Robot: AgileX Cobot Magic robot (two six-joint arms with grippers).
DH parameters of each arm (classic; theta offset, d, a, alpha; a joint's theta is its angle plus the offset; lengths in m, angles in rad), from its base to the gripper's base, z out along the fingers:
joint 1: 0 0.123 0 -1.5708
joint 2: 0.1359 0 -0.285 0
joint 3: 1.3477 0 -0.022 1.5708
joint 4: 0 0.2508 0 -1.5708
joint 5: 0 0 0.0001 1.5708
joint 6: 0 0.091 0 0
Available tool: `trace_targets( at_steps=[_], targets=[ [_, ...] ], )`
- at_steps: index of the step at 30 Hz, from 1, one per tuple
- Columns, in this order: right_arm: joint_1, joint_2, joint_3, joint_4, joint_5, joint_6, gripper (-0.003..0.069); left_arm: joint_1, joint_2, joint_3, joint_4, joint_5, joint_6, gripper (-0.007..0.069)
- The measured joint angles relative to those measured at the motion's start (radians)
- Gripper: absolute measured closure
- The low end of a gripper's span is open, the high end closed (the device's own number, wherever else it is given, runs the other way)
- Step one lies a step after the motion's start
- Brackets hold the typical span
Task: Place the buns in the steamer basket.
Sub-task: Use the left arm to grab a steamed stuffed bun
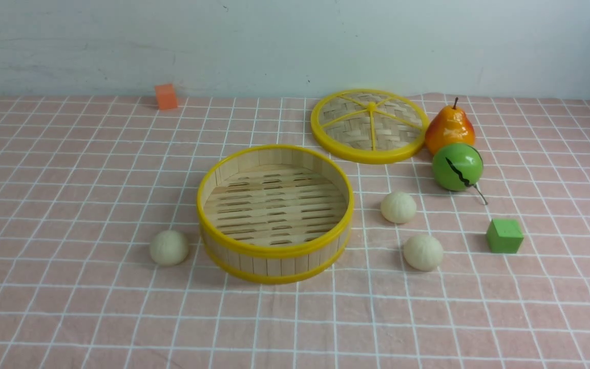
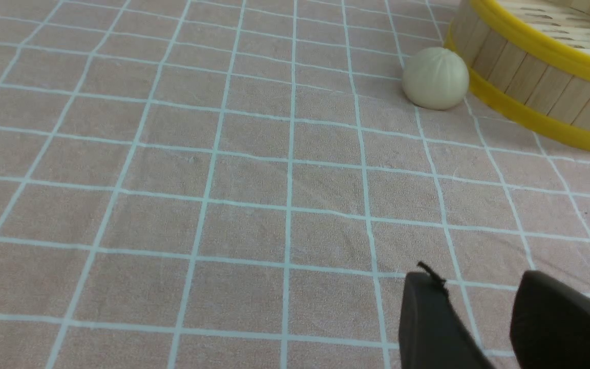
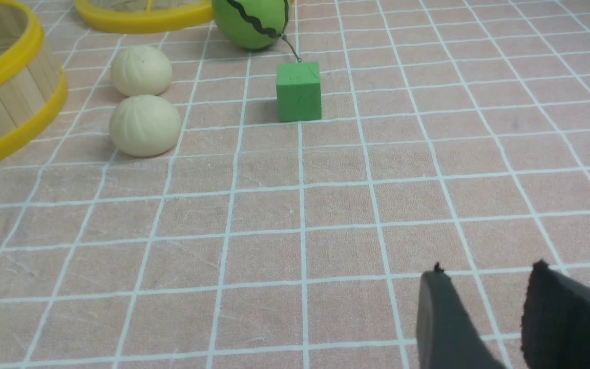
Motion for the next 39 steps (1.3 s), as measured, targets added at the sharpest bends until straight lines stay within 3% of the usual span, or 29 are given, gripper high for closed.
trace_targets(
  at_steps=[12, 15, 22, 23, 25, 27, 33, 36, 39],
  targets=[
    [0.000, 0.000, 0.000, -0.243, 0.001, -0.013, 0.0419, 0.000, 0.000, 0.000, 0.012, -0.011, 0.001, 0.0387],
    [0.000, 0.000, 0.000, -0.293, -0.001, -0.015, 0.0419, 0.000, 0.000, 0.000, 0.064, -0.016, 0.016, 0.0387],
    [0.000, 0.000, 0.010, -0.415, -0.101, -0.016, 0.0419, 0.000, 0.000, 0.001, 0.081, -0.160, 0.023, 0.0387],
    [0.000, 0.000, 0.010, -0.504, -0.176, -0.017, 0.0419, 0.000, 0.000, 0.001, 0.076, -0.267, 0.023, 0.0387],
    [0.000, 0.000, 0.010, -0.564, -0.234, -0.017, 0.0419, 0.000, 0.000, 0.001, 0.075, -0.330, 0.024, 0.0387],
    [0.000, 0.000, 0.010, -0.771, -0.376, -0.021, 0.0419, 0.000, 0.000, 0.001, 0.074, -0.514, 0.024, 0.0387],
    [0.000, 0.000, 0.010, -1.159, -0.655, -0.024, 0.0419, 0.000, 0.000, 0.001, 0.072, -0.806, 0.017, 0.0387],
    [0.000, 0.000, 0.010, -1.256, -0.852, -0.023, 0.0419, 0.000, 0.000, 0.001, 0.069, -0.917, -0.078, 0.0387],
    [0.000, 0.000, 0.010, -1.256, -1.076, -0.023, 0.0419, 0.000, 0.000, 0.001, 0.069, -0.987, -0.238, 0.0387]
  ],
)
